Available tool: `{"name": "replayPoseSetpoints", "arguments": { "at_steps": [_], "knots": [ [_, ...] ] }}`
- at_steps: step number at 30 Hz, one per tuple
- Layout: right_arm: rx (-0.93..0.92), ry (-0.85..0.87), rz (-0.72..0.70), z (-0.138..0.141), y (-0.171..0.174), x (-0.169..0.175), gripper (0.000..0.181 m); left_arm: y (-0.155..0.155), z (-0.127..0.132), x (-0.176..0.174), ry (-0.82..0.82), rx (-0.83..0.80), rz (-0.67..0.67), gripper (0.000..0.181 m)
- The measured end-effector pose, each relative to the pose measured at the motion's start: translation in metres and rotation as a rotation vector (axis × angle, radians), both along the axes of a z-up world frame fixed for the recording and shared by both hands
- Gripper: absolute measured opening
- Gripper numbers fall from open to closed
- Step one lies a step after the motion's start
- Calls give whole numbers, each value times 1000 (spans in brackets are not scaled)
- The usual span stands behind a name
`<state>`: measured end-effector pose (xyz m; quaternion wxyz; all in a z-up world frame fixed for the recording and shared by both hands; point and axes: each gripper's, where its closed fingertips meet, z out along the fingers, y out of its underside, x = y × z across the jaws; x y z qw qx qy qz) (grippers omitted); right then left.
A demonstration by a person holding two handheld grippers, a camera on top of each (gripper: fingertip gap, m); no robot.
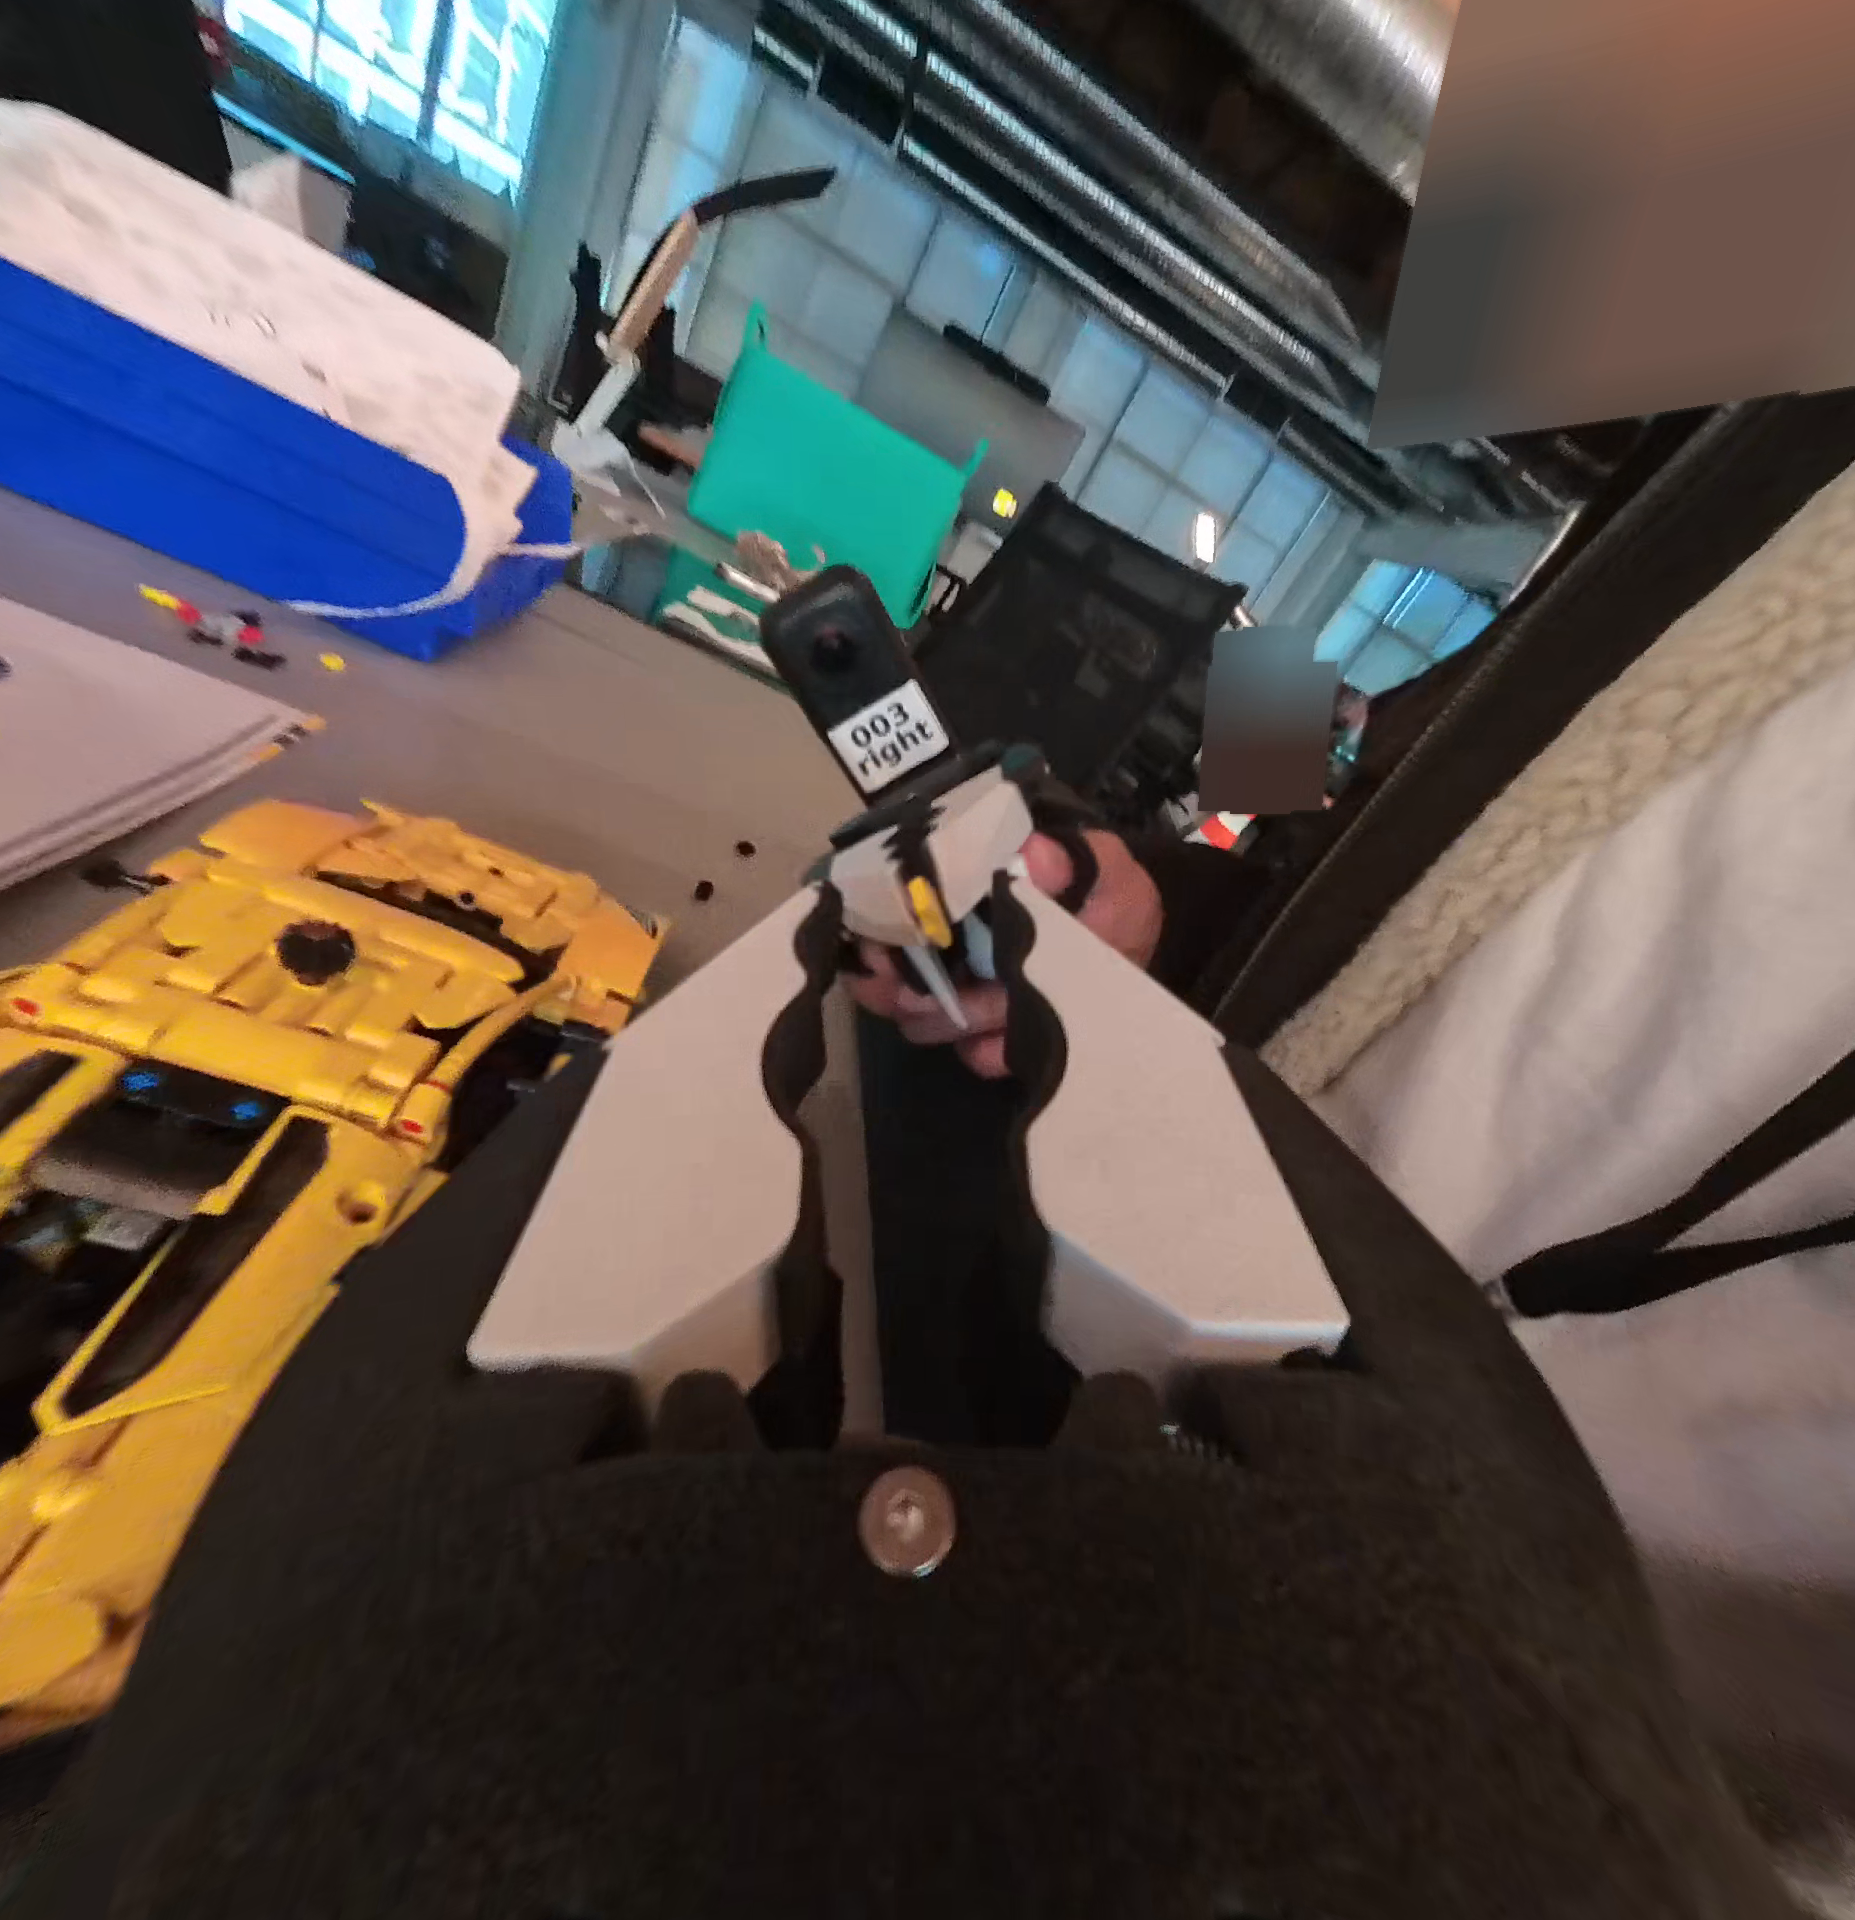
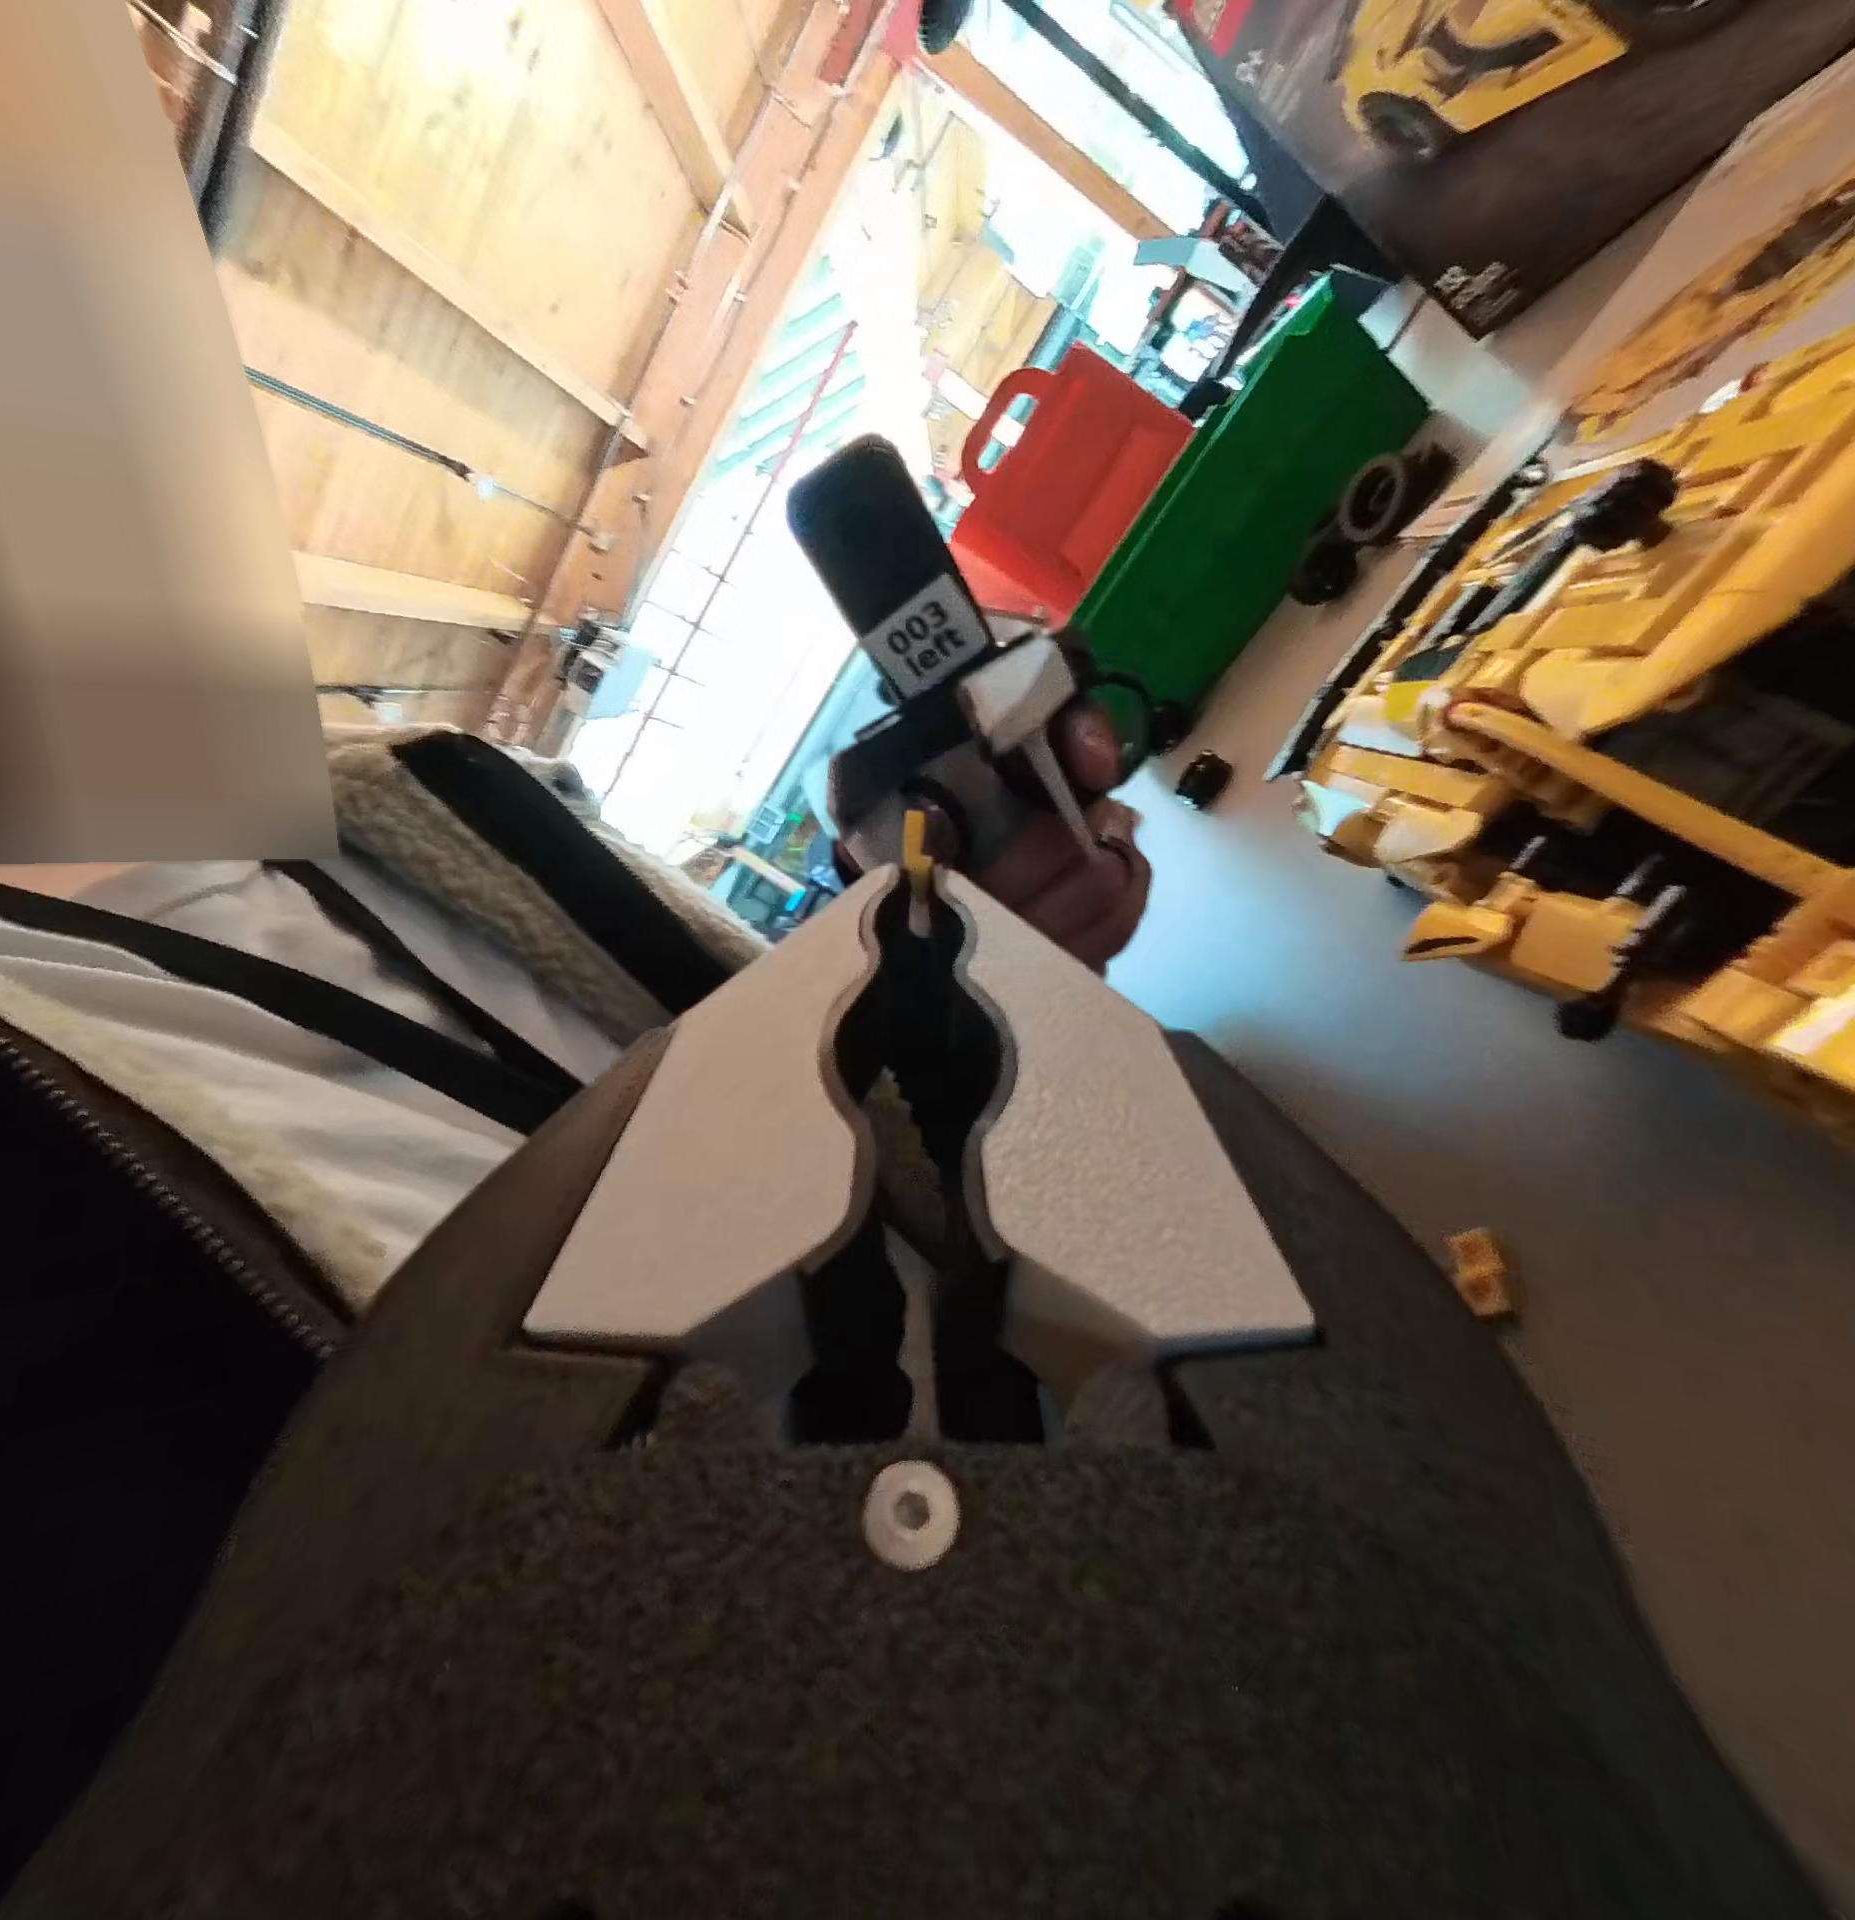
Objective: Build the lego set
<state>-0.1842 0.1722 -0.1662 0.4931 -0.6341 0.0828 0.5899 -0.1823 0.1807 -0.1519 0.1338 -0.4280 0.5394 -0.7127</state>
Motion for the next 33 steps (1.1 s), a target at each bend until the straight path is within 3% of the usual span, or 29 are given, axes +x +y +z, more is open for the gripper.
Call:
{"name": "replayPoseSetpoints", "arguments": {
  "at_steps": [4,10,33],
  "knots": [
    [0,-41,22,-5,-2,-6,3,-12,-6,2,34,-26,-58,26],
    [0,-68,24,-9,-3,-5,3,-17,-14,3,66,-37,-89,4],
    [-48,-471,-137,-41,-2,21,0,-14,-41,22,274,-37,16,3]
  ]
}}
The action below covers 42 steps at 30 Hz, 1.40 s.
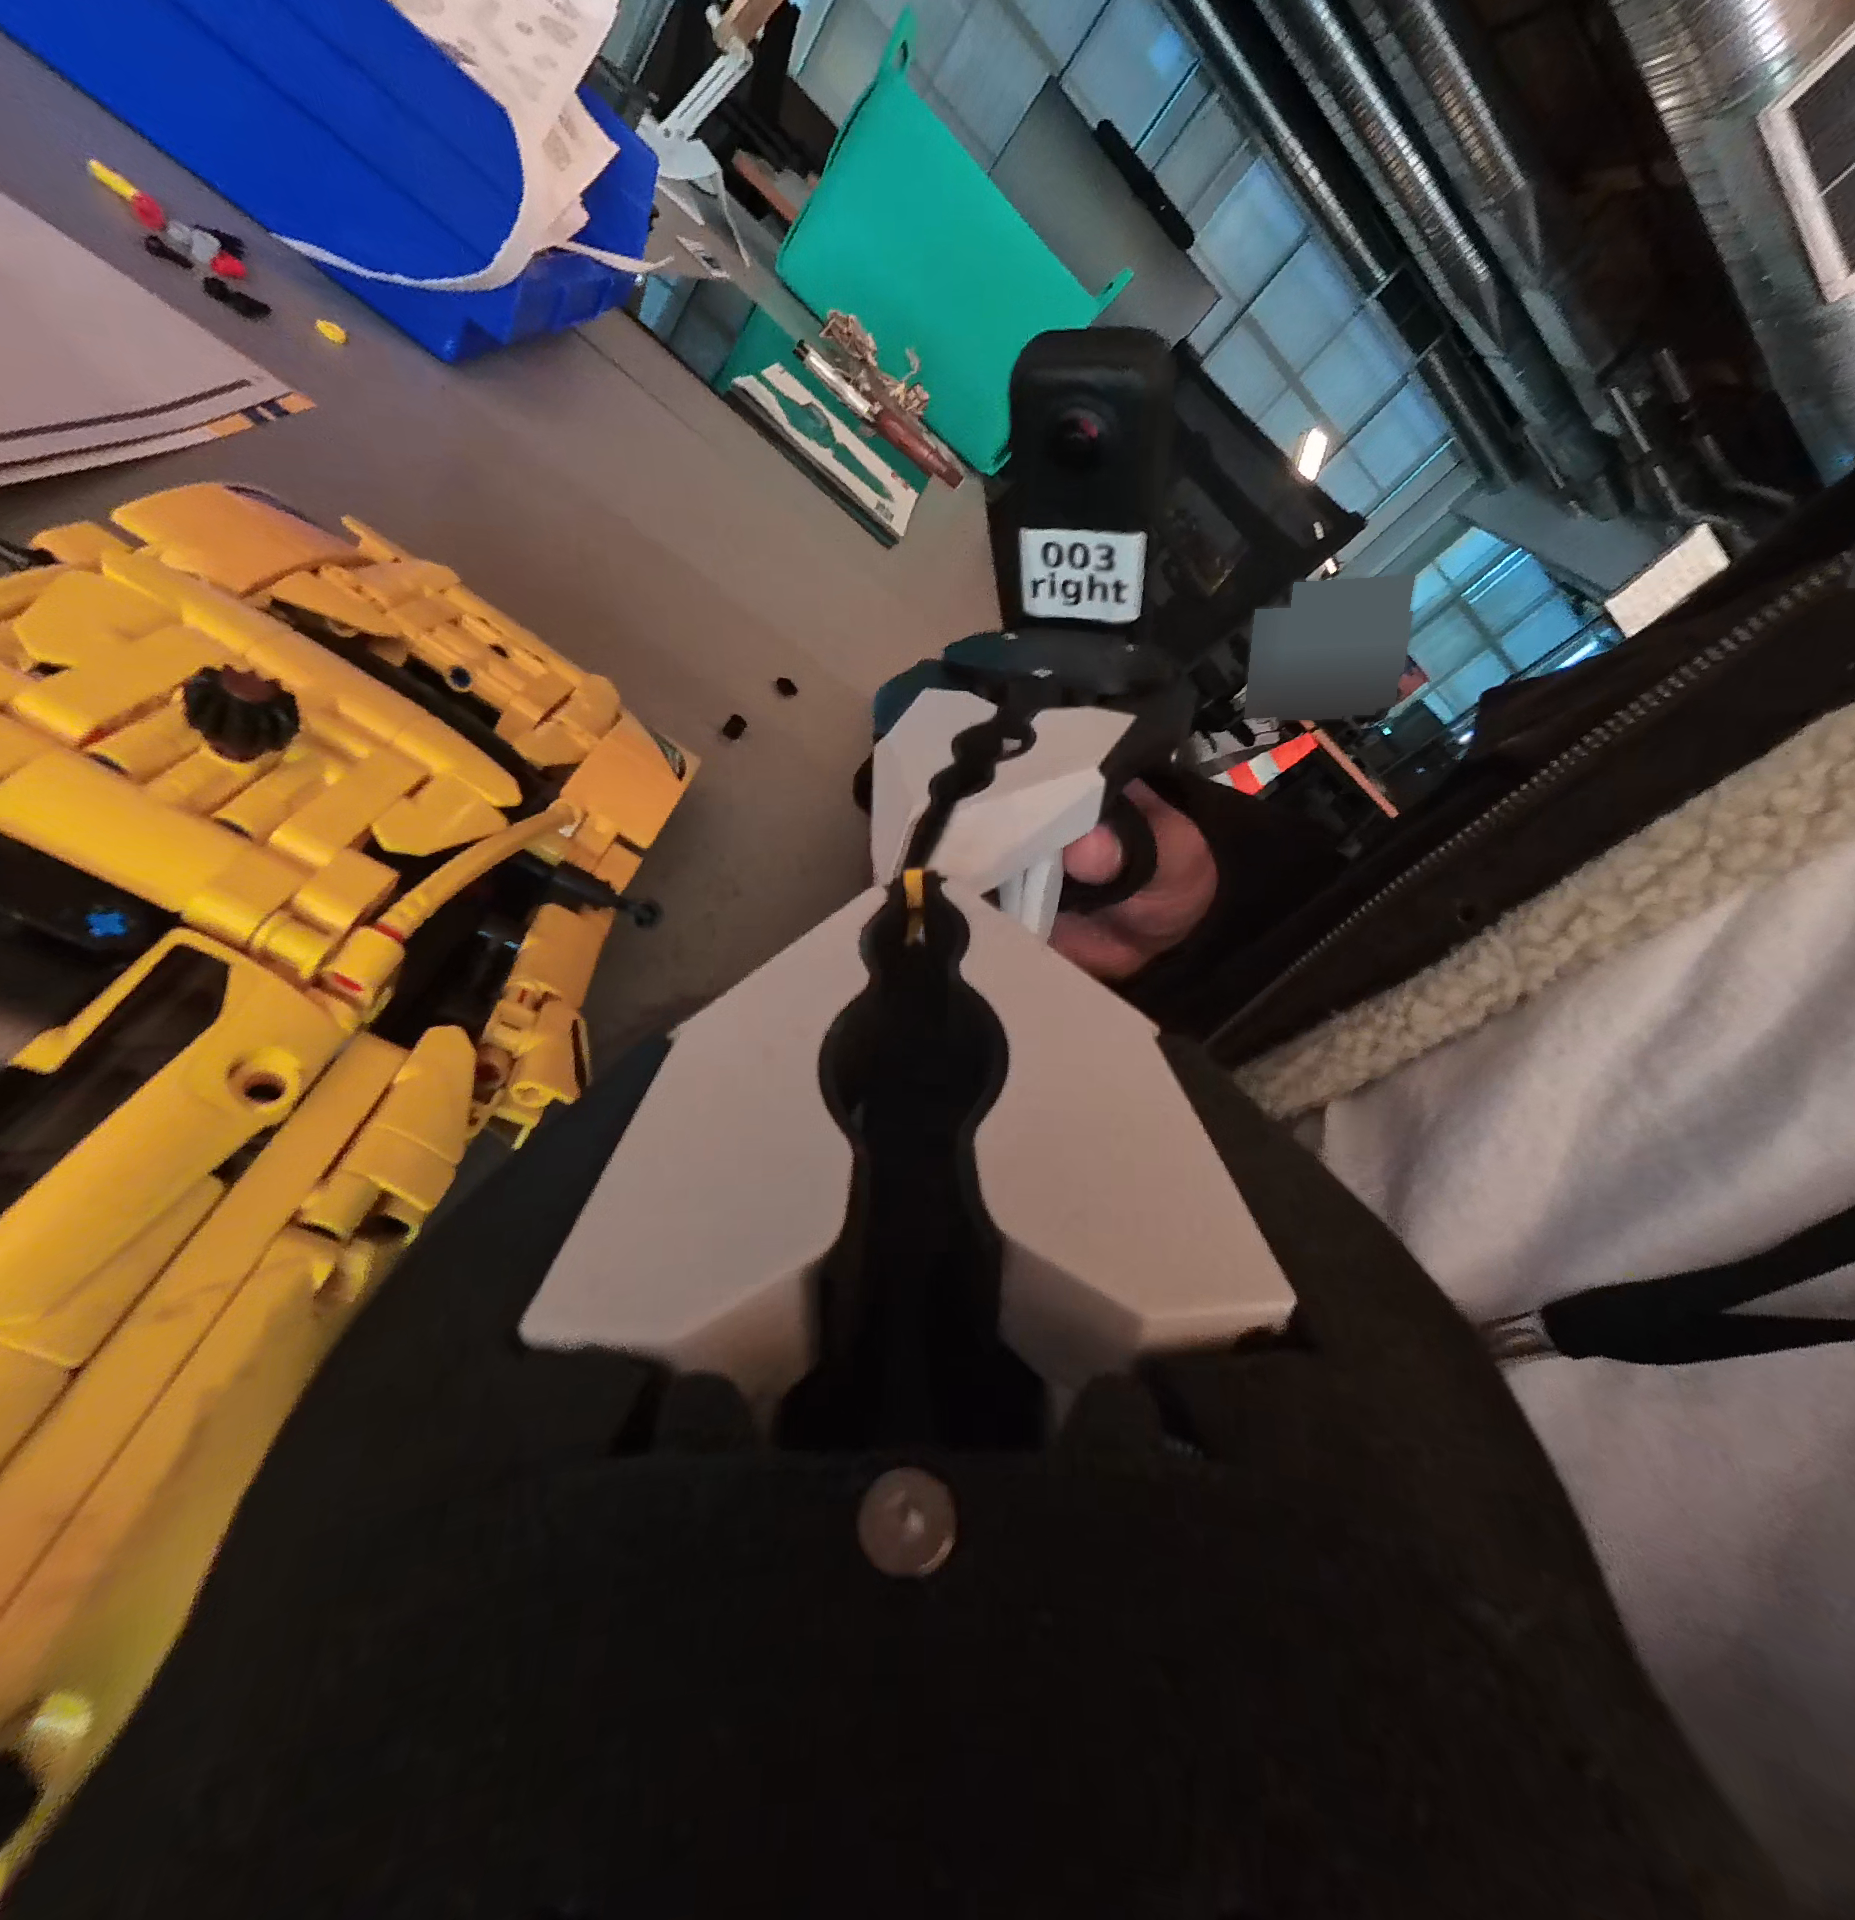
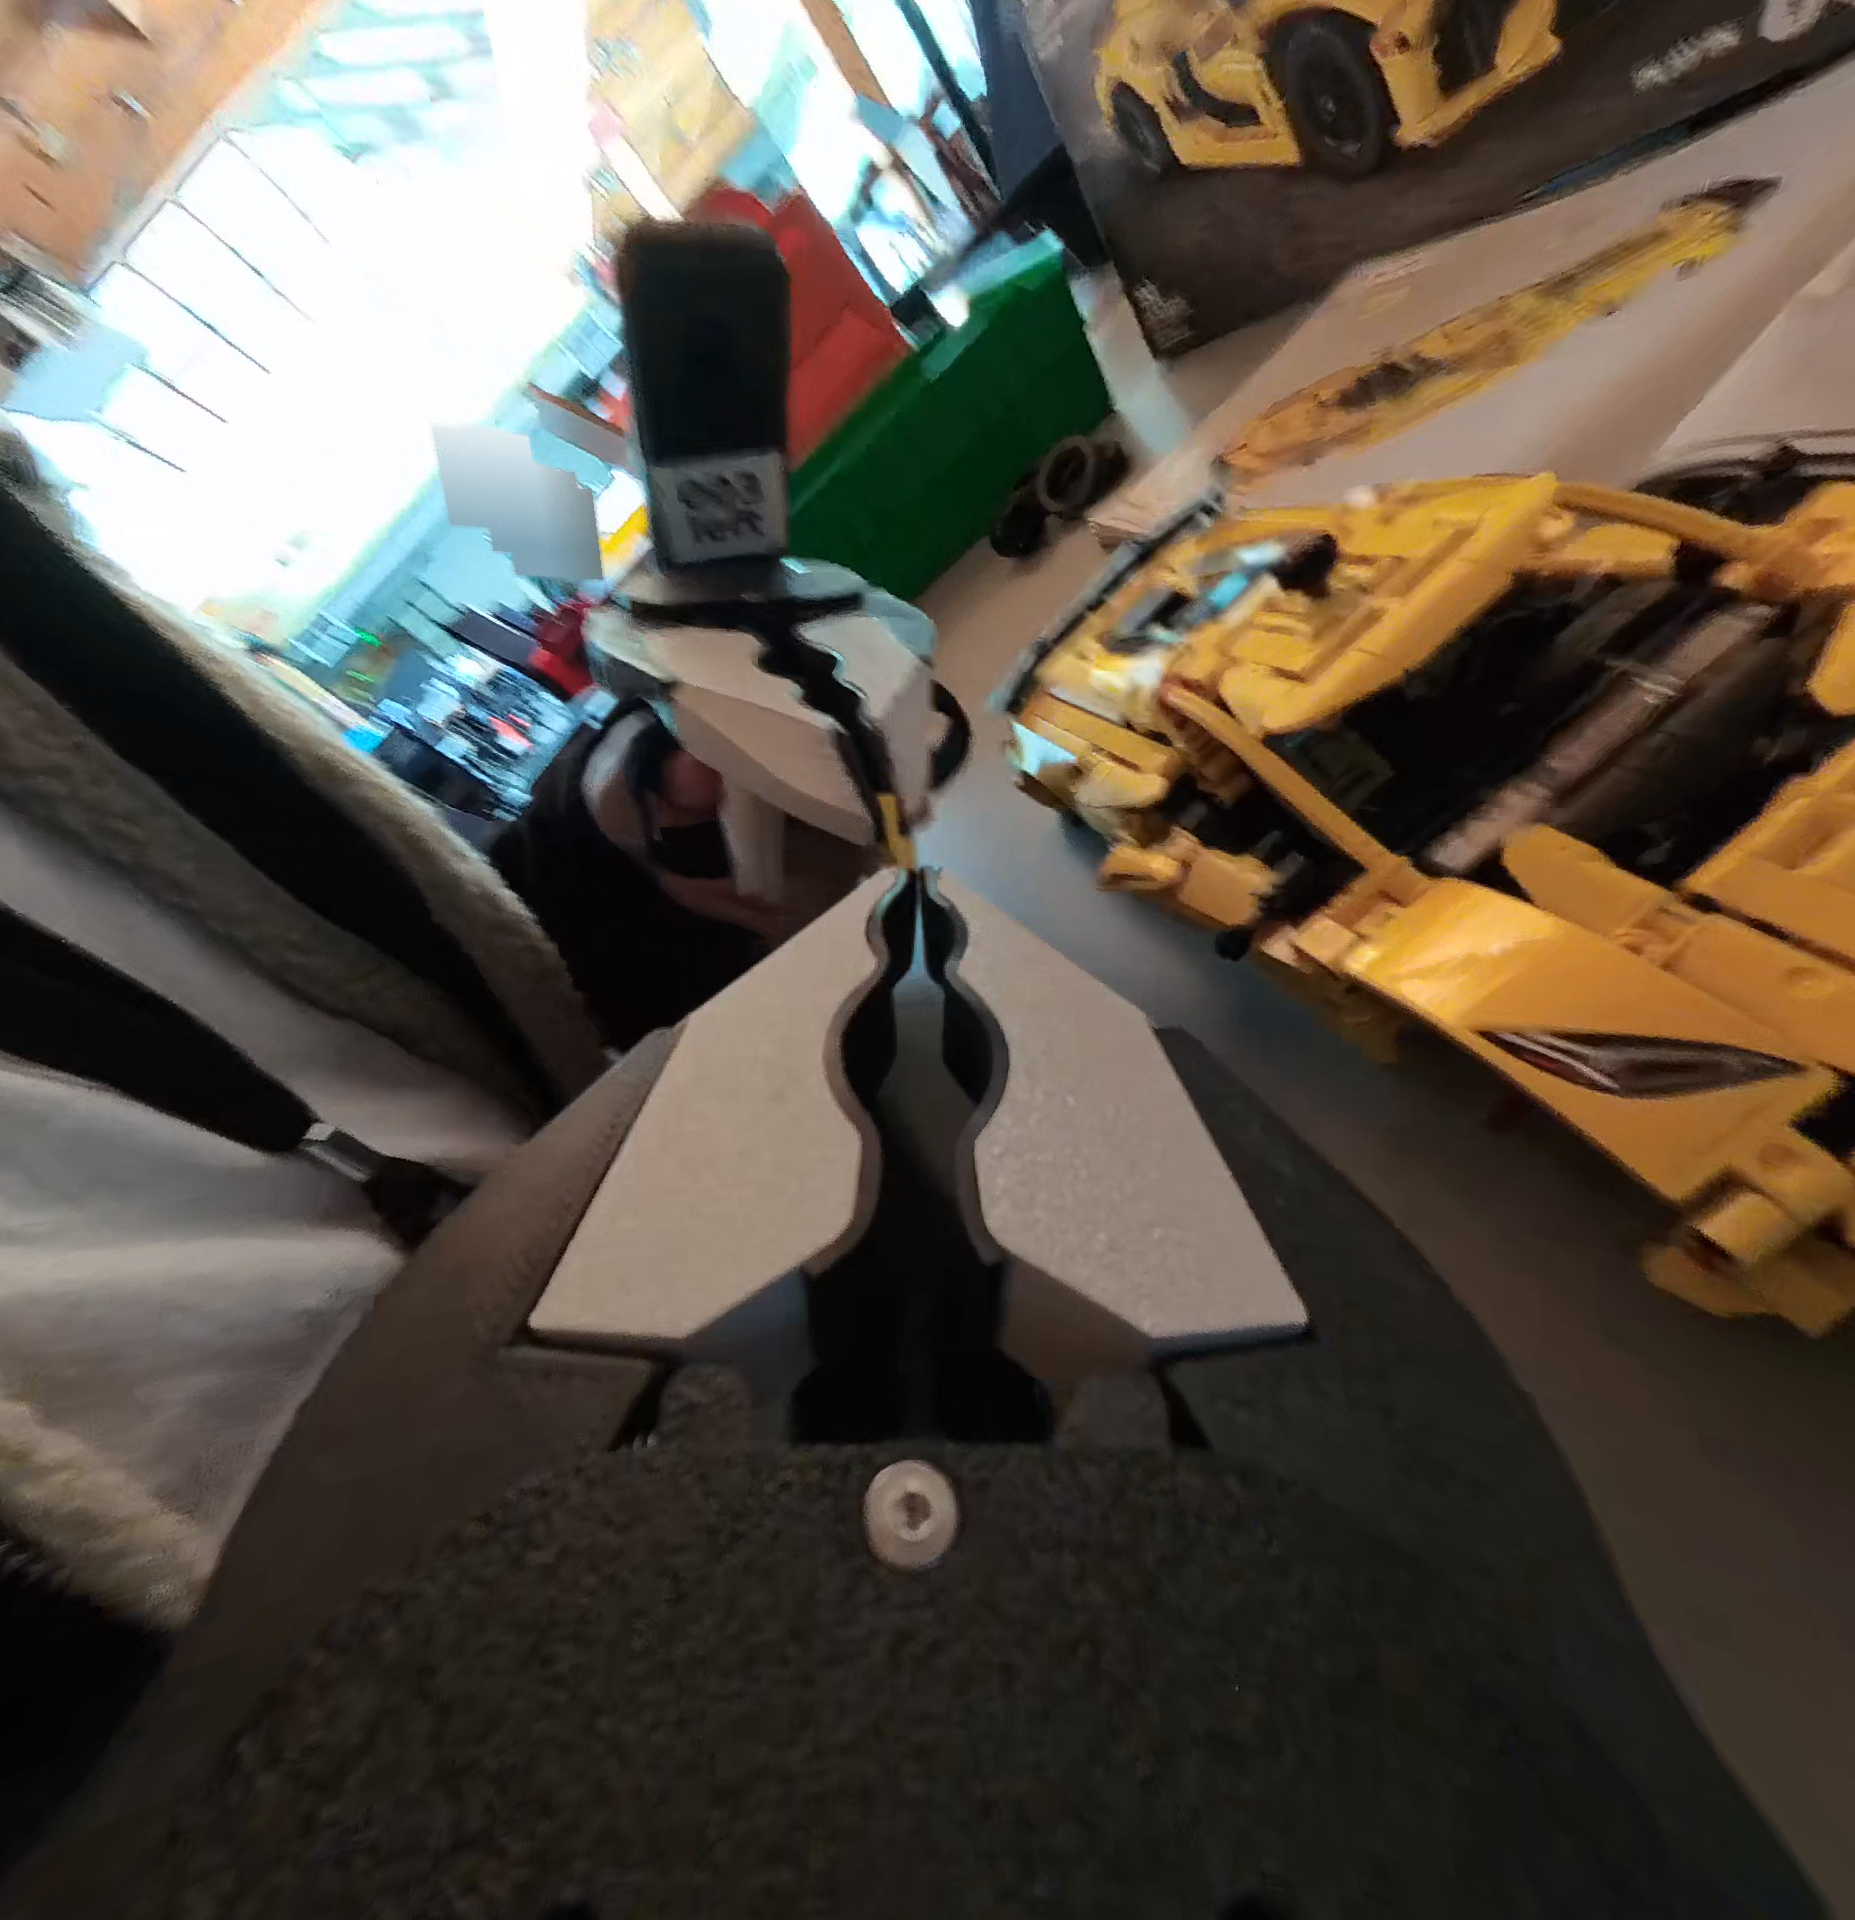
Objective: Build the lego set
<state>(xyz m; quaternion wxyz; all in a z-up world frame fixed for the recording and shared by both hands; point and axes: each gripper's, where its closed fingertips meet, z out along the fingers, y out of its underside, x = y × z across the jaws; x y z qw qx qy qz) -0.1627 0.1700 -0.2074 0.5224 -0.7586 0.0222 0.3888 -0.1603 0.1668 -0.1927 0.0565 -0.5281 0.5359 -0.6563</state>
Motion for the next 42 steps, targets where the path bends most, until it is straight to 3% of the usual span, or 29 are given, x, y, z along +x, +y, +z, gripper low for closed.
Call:
{"name": "replayPoseSetpoints", "arguments": {
  "at_steps": [5,9,12,24,30,34,36,40,42],
  "knots": [
    [-141,-254,-98,-31,2,21,15,5,-26,-13,135,117,13,3],
    [-190,-672,-261,-45,7,46,16,3,-62,-31,276,347,-15,3],
    [-240,-756,-301,-51,12,44,13,-5,-67,-35,280,374,-41,3],
    [-353,-131,-337,-54,18,38,5,-3,-85,-43,295,459,-60,3],
    [-425,452,-286,-50,16,36,5,3,-97,-44,299,542,-41,3],
    [-472,723,-228,-49,17,32,5,3,-100,-42,299,557,-38,11],
    [-473,700,-230,-49,17,31,5,3,-101,-42,300,558,-41,16],
    [-466,434,-238,-53,13,28,5,6,-93,-38,272,555,-14,19],
    [-459,292,-251,-55,10,28,15,13,-80,-30,218,563,42,20]
  ]
}}
